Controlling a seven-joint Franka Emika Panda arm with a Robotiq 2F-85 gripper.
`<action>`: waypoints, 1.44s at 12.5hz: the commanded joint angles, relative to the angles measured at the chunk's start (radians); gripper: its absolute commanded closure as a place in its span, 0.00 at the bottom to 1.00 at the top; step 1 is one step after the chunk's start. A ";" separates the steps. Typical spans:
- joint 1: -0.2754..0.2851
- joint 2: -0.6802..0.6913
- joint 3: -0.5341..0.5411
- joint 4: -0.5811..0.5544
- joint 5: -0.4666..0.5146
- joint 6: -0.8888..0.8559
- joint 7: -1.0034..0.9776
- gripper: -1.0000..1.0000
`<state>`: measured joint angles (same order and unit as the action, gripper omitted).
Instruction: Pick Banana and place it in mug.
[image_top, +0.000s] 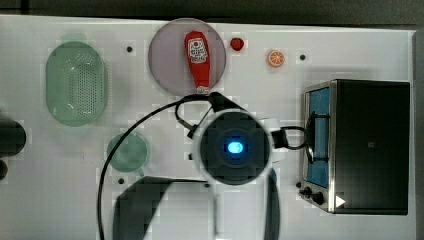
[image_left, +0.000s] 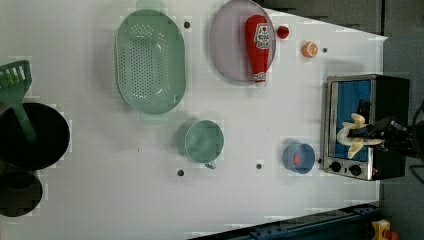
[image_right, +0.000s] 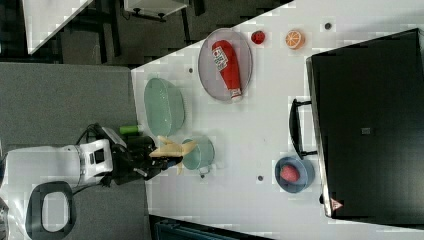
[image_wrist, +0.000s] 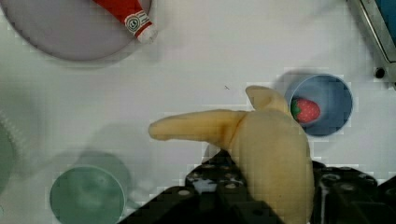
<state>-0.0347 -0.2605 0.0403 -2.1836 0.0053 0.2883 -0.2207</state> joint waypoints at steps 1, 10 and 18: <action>0.044 -0.007 0.117 -0.007 0.015 -0.005 0.185 0.63; 0.063 0.196 0.410 -0.012 0.124 0.216 0.600 0.63; 0.064 0.451 0.463 -0.076 0.043 0.546 0.743 0.63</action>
<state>0.0464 0.1951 0.5000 -2.2520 0.0506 0.8149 0.4709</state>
